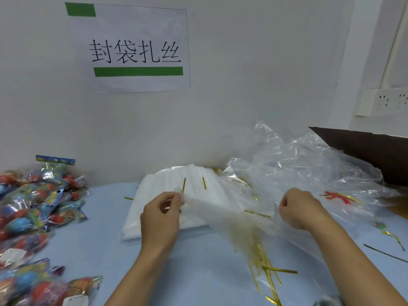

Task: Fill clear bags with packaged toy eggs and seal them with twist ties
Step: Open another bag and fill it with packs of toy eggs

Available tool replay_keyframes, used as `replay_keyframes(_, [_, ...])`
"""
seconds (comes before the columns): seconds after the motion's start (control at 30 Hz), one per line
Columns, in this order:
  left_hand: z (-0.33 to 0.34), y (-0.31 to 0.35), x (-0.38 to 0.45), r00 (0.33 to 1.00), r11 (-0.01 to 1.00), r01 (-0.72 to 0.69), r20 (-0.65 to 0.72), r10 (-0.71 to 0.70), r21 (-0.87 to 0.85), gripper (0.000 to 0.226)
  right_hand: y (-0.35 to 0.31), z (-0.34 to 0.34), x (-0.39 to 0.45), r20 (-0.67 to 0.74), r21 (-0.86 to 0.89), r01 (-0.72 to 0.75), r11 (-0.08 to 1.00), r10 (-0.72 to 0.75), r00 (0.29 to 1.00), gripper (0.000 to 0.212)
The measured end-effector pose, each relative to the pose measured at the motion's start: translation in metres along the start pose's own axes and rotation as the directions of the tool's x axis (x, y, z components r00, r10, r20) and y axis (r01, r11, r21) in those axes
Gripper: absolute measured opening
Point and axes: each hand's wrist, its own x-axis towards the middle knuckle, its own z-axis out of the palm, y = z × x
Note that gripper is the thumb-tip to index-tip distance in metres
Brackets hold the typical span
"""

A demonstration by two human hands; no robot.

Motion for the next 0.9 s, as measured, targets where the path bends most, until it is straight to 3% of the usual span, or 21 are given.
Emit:
replay_keyframes(0.1, [-0.001, -0.001, 0.0, 0.995, 0.997, 0.076, 0.059, -0.076, 0.008, 0.023, -0.001, -0.003, 0.003, -0.139, 0.13, 0.001, 0.991, 0.017, 0.99, 0.016])
replay_keyframes(0.2, [0.002, 0.0, -0.007, 0.961, 0.994, 0.034, 0.269, -0.06, 0.101, 0.032, -0.007, -0.002, 0.003, -0.255, 0.224, 0.116, 0.968, -0.057, 0.965, 0.016])
replay_keyframes(0.33, [0.006, -0.001, -0.017, 0.783, 0.945, -0.206, 0.622, 0.004, 0.254, 0.056, -0.013, -0.003, 0.002, -0.532, 0.251, 0.297, 0.921, -0.124, 0.838, 0.014])
replay_keyframes(0.43, [0.006, -0.003, -0.021, 0.685, 0.883, -0.319, 0.727, -0.036, 0.344, 0.049, -0.015, -0.005, 0.003, -0.687, 0.269, 0.373, 0.888, -0.094, 0.72, 0.012])
replay_keyframes(0.6, [0.007, 0.0, -0.019, 0.711, 0.92, -0.211, 0.698, -0.088, 0.331, 0.029, -0.018, -0.011, -0.001, -0.861, 0.312, 0.452, 0.835, 0.048, 0.506, 0.01])
replay_keyframes(0.77, [0.008, -0.005, -0.015, 0.839, 0.856, -0.314, 0.543, 0.048, 0.41, 0.016, -0.023, -0.019, -0.007, -0.942, 0.315, 0.558, 0.767, 0.184, 0.28, 0.015])
replay_keyframes(0.83, [0.007, -0.005, -0.016, 0.843, 0.871, -0.32, 0.533, 0.081, 0.374, 0.019, -0.026, -0.022, -0.009, -0.944, 0.331, 0.607, 0.722, 0.243, 0.225, 0.02])
replay_keyframes(0.9, [0.007, -0.007, -0.015, 0.842, 0.873, -0.329, 0.531, 0.099, 0.36, 0.023, -0.03, -0.024, -0.011, -0.931, 0.364, 0.648, 0.669, 0.283, 0.23, 0.023])
